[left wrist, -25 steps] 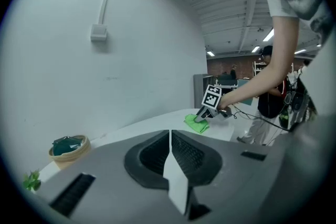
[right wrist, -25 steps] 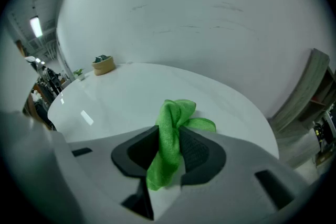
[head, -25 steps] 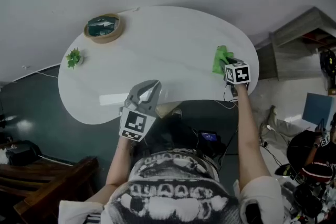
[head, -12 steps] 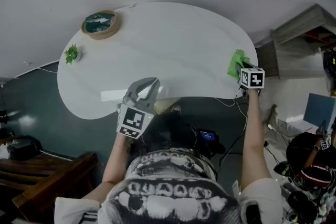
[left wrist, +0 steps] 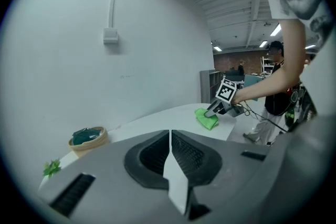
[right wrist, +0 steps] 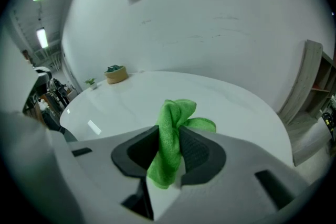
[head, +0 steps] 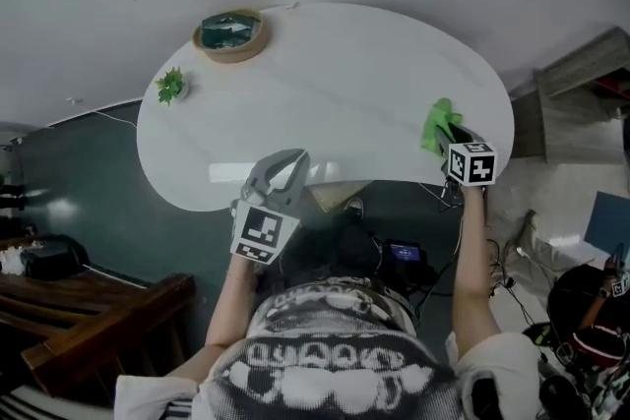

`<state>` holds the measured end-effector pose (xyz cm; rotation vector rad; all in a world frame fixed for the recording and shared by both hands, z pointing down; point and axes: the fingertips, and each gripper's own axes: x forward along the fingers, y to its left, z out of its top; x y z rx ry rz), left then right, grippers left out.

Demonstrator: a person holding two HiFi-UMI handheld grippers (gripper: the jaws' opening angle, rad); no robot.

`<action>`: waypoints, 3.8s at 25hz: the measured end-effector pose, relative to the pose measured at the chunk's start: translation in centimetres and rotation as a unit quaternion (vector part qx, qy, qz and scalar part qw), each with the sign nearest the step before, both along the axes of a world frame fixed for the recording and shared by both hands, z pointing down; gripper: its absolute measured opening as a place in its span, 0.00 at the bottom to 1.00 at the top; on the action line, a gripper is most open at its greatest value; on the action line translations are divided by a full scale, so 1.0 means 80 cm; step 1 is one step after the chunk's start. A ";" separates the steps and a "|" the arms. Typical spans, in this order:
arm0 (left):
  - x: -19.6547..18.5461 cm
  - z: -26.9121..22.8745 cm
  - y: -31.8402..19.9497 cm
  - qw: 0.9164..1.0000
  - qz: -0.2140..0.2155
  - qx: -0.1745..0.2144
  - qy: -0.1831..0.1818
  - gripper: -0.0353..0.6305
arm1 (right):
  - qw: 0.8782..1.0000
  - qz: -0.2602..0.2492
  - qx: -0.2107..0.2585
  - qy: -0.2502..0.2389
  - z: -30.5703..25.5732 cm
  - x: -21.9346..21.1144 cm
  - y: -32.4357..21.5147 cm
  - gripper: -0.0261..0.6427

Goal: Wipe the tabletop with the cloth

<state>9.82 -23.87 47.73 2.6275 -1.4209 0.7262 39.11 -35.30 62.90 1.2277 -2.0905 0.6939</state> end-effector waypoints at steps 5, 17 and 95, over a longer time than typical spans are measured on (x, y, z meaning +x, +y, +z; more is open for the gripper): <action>-0.099 0.014 0.050 0.999 -0.052 -0.011 -0.004 0.07 | 0.998 -0.059 -0.003 -0.036 -0.005 -0.152 0.041 0.22; -0.354 0.026 0.201 0.984 -0.178 -0.016 -0.003 0.07 | 0.966 -0.235 -0.013 -0.109 -0.028 -0.566 0.190 0.22; 0.178 0.023 0.097 0.997 0.077 -0.014 -0.002 0.07 | 0.993 0.096 -0.060 -0.044 0.075 0.144 0.180 0.22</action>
